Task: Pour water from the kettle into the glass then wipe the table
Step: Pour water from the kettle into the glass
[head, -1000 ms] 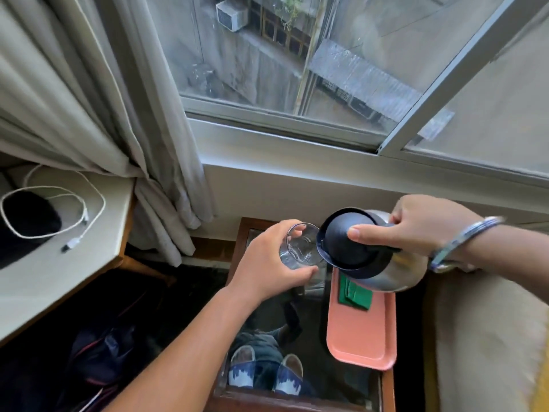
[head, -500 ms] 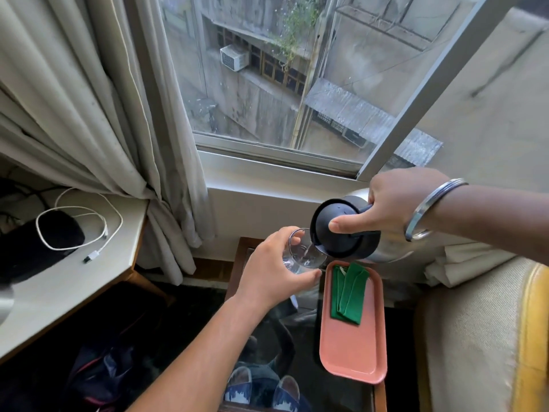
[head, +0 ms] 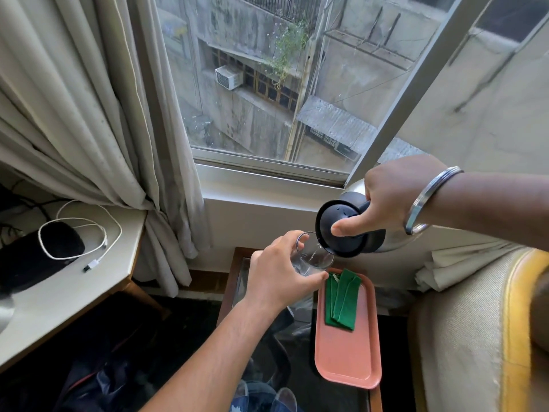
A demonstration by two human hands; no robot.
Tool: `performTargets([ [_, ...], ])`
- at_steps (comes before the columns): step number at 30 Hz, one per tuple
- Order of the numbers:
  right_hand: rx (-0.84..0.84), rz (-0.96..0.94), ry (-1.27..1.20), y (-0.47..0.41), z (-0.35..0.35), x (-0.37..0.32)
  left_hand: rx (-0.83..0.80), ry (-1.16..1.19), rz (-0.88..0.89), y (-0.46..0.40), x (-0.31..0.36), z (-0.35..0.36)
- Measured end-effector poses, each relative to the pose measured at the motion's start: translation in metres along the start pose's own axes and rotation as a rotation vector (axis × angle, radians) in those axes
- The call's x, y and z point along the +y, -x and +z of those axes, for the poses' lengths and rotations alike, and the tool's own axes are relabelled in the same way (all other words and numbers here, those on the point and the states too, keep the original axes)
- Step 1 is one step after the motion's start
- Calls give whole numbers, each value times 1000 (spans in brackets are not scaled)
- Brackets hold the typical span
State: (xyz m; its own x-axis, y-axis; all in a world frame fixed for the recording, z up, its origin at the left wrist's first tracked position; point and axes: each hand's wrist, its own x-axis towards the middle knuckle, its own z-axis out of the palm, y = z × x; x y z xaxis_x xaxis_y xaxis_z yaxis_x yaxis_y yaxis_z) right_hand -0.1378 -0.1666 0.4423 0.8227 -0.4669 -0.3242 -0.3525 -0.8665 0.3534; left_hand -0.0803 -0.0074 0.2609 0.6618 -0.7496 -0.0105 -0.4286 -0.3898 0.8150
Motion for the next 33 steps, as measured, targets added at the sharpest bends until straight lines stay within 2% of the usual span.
performTargets([
  [33,183,-58,190,25,-35,15,50,-18,18,-2,32,9],
])
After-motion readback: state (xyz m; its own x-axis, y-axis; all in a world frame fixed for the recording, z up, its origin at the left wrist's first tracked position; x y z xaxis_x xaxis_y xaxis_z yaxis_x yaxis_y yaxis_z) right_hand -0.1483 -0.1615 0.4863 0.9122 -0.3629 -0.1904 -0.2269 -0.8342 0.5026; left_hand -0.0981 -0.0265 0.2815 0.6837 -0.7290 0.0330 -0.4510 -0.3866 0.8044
